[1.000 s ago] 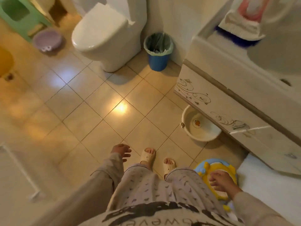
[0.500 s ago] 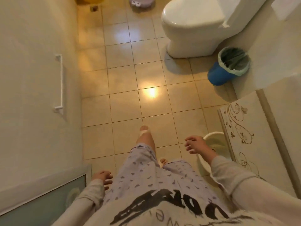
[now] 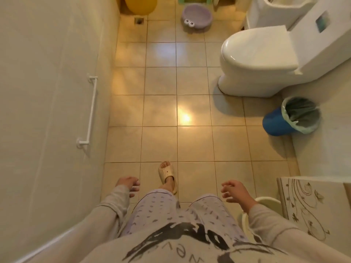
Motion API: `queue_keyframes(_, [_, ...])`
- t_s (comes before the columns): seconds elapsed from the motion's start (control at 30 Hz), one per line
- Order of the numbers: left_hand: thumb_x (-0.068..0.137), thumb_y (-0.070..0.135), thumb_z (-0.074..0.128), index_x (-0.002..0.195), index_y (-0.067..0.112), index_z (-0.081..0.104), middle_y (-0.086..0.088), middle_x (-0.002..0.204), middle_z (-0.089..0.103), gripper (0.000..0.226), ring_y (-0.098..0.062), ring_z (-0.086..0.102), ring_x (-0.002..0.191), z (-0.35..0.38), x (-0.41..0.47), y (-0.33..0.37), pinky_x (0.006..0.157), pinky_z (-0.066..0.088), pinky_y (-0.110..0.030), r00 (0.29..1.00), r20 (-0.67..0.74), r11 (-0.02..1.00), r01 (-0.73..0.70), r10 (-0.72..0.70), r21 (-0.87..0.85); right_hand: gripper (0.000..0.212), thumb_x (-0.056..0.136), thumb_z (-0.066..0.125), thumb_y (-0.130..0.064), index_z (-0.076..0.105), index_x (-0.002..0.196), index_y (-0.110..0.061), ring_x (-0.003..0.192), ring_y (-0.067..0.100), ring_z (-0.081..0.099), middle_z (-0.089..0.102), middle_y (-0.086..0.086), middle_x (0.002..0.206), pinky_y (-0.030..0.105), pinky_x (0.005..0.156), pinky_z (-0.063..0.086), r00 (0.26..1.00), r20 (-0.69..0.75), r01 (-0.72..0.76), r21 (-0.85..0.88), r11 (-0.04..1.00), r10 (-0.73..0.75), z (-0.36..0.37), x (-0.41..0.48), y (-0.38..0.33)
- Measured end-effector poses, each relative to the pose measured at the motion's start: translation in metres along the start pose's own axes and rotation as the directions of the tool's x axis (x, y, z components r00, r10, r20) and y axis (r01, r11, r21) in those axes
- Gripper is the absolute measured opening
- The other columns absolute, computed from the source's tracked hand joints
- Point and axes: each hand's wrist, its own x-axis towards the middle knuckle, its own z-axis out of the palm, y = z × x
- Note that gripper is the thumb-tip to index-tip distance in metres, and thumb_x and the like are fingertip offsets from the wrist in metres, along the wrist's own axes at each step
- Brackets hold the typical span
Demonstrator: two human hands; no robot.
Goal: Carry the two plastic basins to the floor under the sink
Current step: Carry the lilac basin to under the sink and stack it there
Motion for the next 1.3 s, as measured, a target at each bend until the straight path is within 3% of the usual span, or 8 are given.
queue_keyframes(0.17, [0.092, 0.009, 0.045, 0.101, 0.010, 0.056, -0.003, 0.077, 0.058, 0.014, -0.015, 0.052, 0.061, -0.017, 0.000, 0.122, 0.058, 0.042, -0.027, 0.974, 0.079, 0.977, -0.213, 0.211, 0.019, 0.023, 0.089, 0.047, -0.003, 0.062, 0.106, 0.000, 0.066, 0.023, 0.058, 0.064, 0.014, 0.081, 0.033, 0.060, 0.048, 0.995, -0.070, -0.063, 0.031, 0.998, 0.065, -0.006, 0.017, -0.036])
queue_keyframes(0.3, [0.093, 0.009, 0.044, 0.101, 0.009, 0.057, -0.002, 0.077, 0.060, 0.015, -0.016, 0.055, 0.065, -0.023, 0.006, 0.180, 0.058, 0.045, -0.027, 0.955, 0.109, 0.961, -0.275, 0.275, -0.017, 0.023, 0.087, 0.048, -0.002, 0.061, 0.106, 0.000, 0.065, 0.024, 0.058, 0.064, 0.014, 0.081, 0.031, 0.059, 0.048, 0.990, -0.084, -0.110, 0.062, 0.992, 0.115, -0.018, 0.030, -0.057])
queue_keyframes(0.57, [0.093, 0.008, 0.044, 0.099, 0.009, 0.057, -0.003, 0.073, 0.059, 0.015, -0.016, 0.053, 0.061, -0.011, 0.044, 0.242, 0.054, 0.042, -0.027, 0.979, 0.088, 0.982, -0.187, 0.186, 0.001, 0.023, 0.089, 0.047, -0.003, 0.060, 0.107, -0.001, 0.069, 0.024, 0.057, 0.063, 0.015, 0.085, 0.034, 0.061, 0.050, 0.990, -0.092, -0.102, 0.078, 0.992, 0.109, -0.027, 0.082, -0.156])
queue_keyframes(0.73, [0.094, 0.010, 0.044, 0.115, 0.002, 0.060, -0.009, 0.087, 0.061, 0.028, -0.016, 0.052, 0.062, -0.009, 0.074, 0.272, 0.057, 0.042, -0.026, 0.994, -0.018, 0.992, -0.106, 0.108, 0.068, 0.023, 0.090, 0.047, -0.005, 0.060, 0.109, -0.001, 0.068, 0.021, 0.058, 0.063, 0.013, 0.085, 0.032, 0.061, 0.050, 0.999, -0.042, -0.028, 0.086, 0.996, 0.032, -0.040, 0.129, -0.253])
queue_keyframes(0.83, [0.095, 0.009, 0.042, 0.119, -0.002, 0.058, -0.008, 0.079, 0.060, 0.031, -0.017, 0.050, 0.060, -0.010, 0.083, 0.291, 0.055, 0.039, -0.028, 0.995, -0.096, 1.000, -0.029, 0.028, -0.011, 0.024, 0.089, 0.047, -0.004, 0.061, 0.108, -0.001, 0.067, 0.021, 0.057, 0.062, 0.013, 0.084, 0.030, 0.060, 0.050, 1.000, -0.003, 0.014, 0.086, 0.996, -0.014, -0.047, 0.148, -0.314])
queue_keyframes(0.97, [0.095, 0.008, 0.042, 0.121, -0.003, 0.058, -0.014, 0.099, 0.060, 0.033, -0.018, 0.051, 0.062, -0.008, 0.085, 0.324, 0.056, 0.039, -0.028, 0.992, -0.116, 0.990, 0.034, -0.050, -0.136, 0.022, 0.090, 0.047, -0.002, 0.060, 0.107, -0.002, 0.064, 0.019, 0.057, 0.062, 0.013, 0.084, 0.027, 0.057, 0.048, 0.995, 0.057, 0.073, 0.111, 0.991, -0.080, -0.059, 0.165, -0.392])
queue_keyframes(1.3, [0.095, 0.011, 0.043, 0.120, -0.002, 0.058, -0.013, 0.101, 0.059, 0.032, -0.018, 0.052, 0.062, -0.011, 0.128, 0.446, 0.058, 0.040, -0.027, 0.992, -0.120, 0.988, 0.031, -0.049, -0.149, 0.019, 0.089, 0.047, -0.004, 0.059, 0.105, -0.005, 0.064, 0.018, 0.058, 0.062, 0.009, 0.081, 0.028, 0.060, 0.049, 0.987, 0.076, 0.134, 0.117, 0.984, -0.144, -0.088, 0.222, -0.521])
